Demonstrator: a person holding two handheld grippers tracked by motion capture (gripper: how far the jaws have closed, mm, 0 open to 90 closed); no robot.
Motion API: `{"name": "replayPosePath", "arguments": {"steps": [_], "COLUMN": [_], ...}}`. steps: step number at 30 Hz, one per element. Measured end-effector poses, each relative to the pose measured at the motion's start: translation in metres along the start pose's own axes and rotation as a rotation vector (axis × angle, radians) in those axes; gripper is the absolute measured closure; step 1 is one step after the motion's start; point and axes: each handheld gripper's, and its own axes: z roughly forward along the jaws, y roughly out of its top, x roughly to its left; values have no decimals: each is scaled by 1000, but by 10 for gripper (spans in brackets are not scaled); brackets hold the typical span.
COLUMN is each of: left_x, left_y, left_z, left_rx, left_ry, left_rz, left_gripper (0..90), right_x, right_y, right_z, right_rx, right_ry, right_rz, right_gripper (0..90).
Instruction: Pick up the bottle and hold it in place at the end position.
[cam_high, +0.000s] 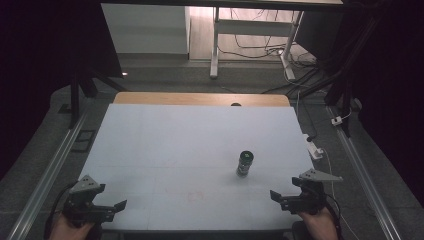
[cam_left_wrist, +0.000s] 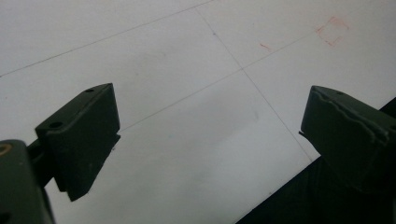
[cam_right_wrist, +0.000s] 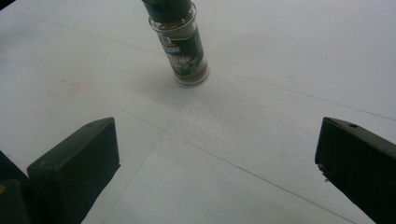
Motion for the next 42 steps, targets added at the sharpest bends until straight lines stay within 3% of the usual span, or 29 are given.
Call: {"name": "replayPosePath", "arguments": {"steps": [16, 32, 42], "left_x": [-1, -1, 0], "left_y": [-1, -1, -1], "left_z": [-1, 0, 0], "left_rx": [6, 11, 15], "left_ry": [19, 15, 18], "left_rz": [-6, -6, -11], "left_gripper": [44, 40, 39], "right_x": [3, 7, 11], "right_y": [3, 10, 14], "right_z": [3, 7, 19], "right_rx": [9, -22, -37], "right_ry": [-2, 34, 93], "right_rz": [-25, -76, -87], "right_gripper": [0, 0, 0]}}
